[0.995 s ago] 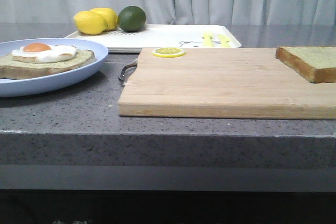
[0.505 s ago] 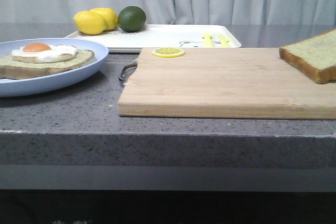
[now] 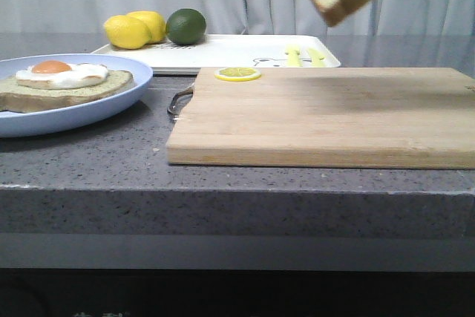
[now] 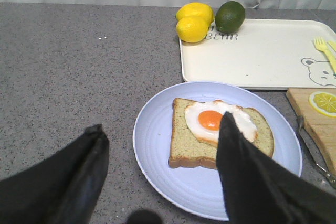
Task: Place bread and move sandwich to tray
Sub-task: 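Lift the bread slice and carry it toward the blue plate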
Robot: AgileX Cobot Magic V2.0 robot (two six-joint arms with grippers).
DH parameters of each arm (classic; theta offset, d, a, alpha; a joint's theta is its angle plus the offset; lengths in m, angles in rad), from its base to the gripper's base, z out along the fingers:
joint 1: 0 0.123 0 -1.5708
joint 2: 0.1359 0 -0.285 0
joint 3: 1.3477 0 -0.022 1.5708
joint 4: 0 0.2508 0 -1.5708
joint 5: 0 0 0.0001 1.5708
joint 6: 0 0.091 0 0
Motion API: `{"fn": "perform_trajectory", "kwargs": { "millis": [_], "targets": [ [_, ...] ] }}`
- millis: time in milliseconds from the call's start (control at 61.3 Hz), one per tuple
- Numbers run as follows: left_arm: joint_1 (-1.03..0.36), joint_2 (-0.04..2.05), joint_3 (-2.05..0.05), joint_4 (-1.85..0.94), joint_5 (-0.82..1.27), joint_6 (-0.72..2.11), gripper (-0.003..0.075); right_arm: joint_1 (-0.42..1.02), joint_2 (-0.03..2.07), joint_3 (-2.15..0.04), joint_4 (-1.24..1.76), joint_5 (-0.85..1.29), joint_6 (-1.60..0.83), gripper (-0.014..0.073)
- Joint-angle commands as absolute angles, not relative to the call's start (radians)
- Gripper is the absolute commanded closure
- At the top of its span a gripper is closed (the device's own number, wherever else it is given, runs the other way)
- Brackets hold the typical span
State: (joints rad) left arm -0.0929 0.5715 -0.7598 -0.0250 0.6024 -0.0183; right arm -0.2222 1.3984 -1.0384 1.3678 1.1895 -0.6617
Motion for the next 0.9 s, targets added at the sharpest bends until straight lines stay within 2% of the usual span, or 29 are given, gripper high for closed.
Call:
{"fn": "perform_trajectory", "kwargs": {
  "millis": [0, 163, 375, 587, 880],
  "targets": [
    [-0.093, 0.582, -0.79, -0.025, 0.513, -0.017, 0.0283, -0.093, 1.365, -1.058, 1.548, 1.184, -0.678, 0.0627],
    [-0.093, 0.582, -0.79, -0.025, 0.511, -0.017, 0.0283, 0.187, 1.381, -1.058, 1.757, 0.908, -0.678, 0.0627],
    [-0.093, 0.582, -0.79, -0.025, 0.514, -0.017, 0.0283, 0.417, 1.449, -1.085, 1.929, 0.65, -0.76, 0.0627],
    [-0.093, 0.582, -0.79, -0.025, 0.516, -0.017, 0.0283, 0.545, 1.592, -1.231, 1.929, 0.546, -0.747, 0.0627],
    [-0.093, 0.582, -0.79, -0.018, 0.516, -0.017, 0.0283, 0.667, 1.791, -1.428, 1.929, 0.388, -0.545, 0.0627]
  ]
}}
